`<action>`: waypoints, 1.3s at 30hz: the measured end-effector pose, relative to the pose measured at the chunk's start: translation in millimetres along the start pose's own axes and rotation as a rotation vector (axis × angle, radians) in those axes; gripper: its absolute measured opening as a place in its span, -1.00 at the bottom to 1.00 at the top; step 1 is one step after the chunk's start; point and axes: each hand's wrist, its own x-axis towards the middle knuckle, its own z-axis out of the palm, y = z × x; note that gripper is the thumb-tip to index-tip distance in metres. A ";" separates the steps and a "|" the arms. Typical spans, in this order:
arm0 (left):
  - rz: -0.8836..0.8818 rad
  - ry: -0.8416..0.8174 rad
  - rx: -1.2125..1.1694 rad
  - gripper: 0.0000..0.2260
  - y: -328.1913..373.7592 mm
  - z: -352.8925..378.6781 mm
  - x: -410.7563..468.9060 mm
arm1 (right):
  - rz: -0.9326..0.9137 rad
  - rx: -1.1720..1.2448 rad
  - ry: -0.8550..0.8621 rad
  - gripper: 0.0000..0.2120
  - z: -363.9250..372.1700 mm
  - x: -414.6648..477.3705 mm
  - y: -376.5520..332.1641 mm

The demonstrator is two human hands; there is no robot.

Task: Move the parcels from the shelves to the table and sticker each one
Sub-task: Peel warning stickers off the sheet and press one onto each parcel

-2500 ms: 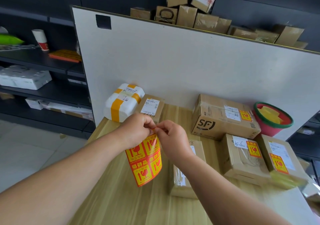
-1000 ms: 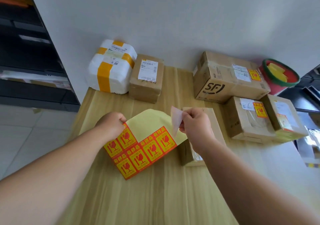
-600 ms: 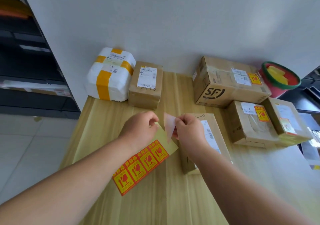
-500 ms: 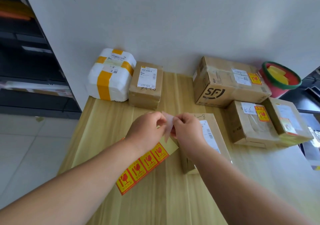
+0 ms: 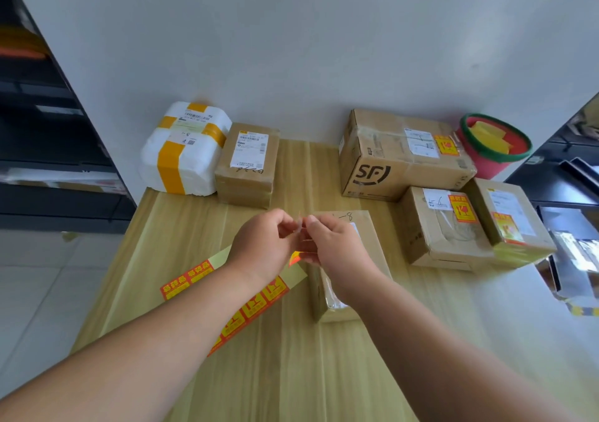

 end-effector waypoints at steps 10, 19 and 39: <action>-0.162 0.030 -0.329 -0.90 56.7 29.0 -6.9 | -0.071 -0.176 0.185 -0.92 -82.0 -2.4 -6.3; -0.190 0.021 -0.329 -0.95 87.2 57.2 -17.0 | -0.045 -0.096 0.056 -0.92 -121.0 2.5 -2.1; -0.412 0.102 -0.205 -0.79 15.3 97.6 -30.5 | 0.039 -0.335 0.006 -0.80 -110.0 13.8 66.5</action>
